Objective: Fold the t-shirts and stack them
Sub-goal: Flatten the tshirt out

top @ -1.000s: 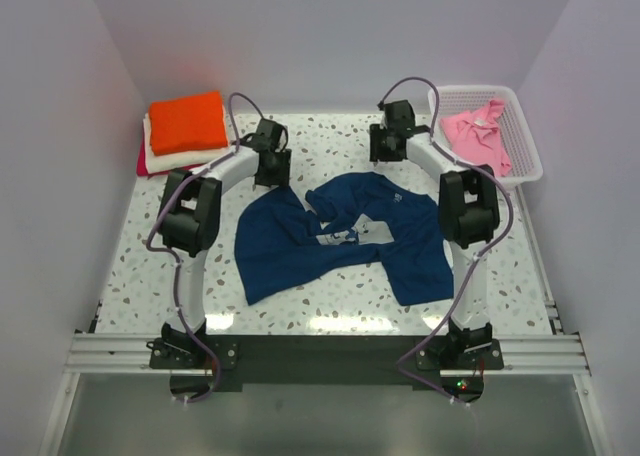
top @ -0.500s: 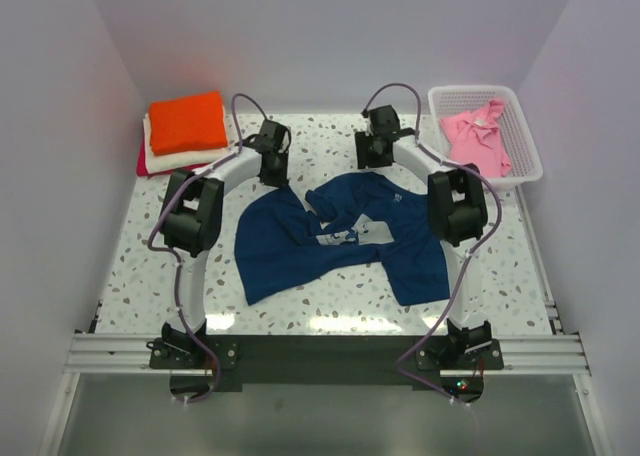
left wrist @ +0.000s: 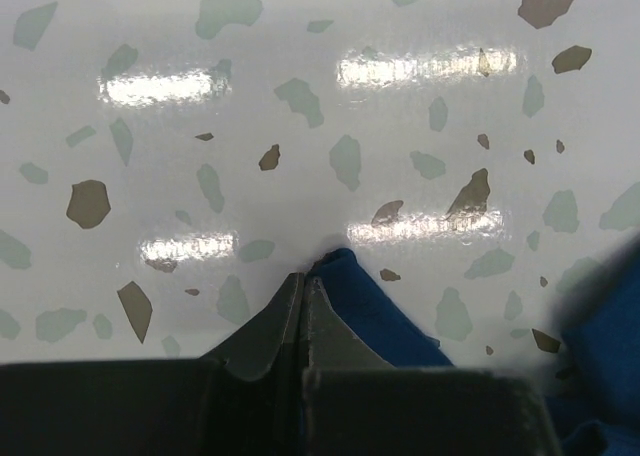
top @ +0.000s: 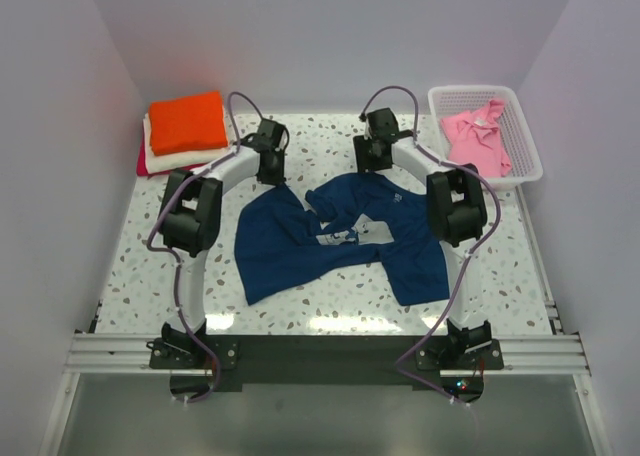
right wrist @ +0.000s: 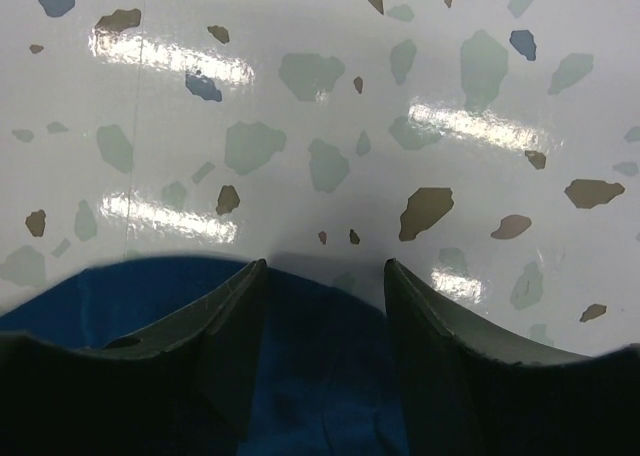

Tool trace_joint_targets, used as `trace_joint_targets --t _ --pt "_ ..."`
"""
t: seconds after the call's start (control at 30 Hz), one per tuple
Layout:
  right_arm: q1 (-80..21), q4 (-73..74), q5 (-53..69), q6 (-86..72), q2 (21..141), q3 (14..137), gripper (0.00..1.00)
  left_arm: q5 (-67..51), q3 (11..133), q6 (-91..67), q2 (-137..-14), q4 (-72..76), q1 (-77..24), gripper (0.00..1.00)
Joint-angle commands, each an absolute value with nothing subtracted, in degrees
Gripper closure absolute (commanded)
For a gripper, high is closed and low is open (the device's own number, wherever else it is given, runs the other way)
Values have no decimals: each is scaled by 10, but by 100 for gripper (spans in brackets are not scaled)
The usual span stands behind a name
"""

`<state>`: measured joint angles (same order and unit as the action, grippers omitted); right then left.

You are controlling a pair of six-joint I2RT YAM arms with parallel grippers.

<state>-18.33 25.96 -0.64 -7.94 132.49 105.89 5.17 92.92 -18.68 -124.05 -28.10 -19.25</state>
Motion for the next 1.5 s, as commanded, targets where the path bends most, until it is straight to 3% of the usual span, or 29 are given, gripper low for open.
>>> trace_joint_targets --t 0.0,0.43,0.53,0.67,0.8,1.03,1.47 --pt "-185 287 -18 -64 1315 1055 47 73 944 -204 -1198 -265 -177 100" --pt "-186 301 -31 -56 1261 1004 60 98 913 -280 -1156 -230 -85 100" --pt "-187 306 -27 -53 1257 996 68 103 918 -287 -1155 -228 -72 100" --pt "-185 312 -52 -55 1251 1001 92 109 925 -288 -1154 -223 -62 100" --pt "-176 316 -106 -74 1248 1019 100 114 929 -288 -1158 -222 -52 100" --pt "-128 312 -185 -148 1223 1022 100 106 933 -293 -1160 -219 -28 100" --pt "-64 283 -200 -232 1208 995 100 102 939 -294 -1169 -214 -15 100"
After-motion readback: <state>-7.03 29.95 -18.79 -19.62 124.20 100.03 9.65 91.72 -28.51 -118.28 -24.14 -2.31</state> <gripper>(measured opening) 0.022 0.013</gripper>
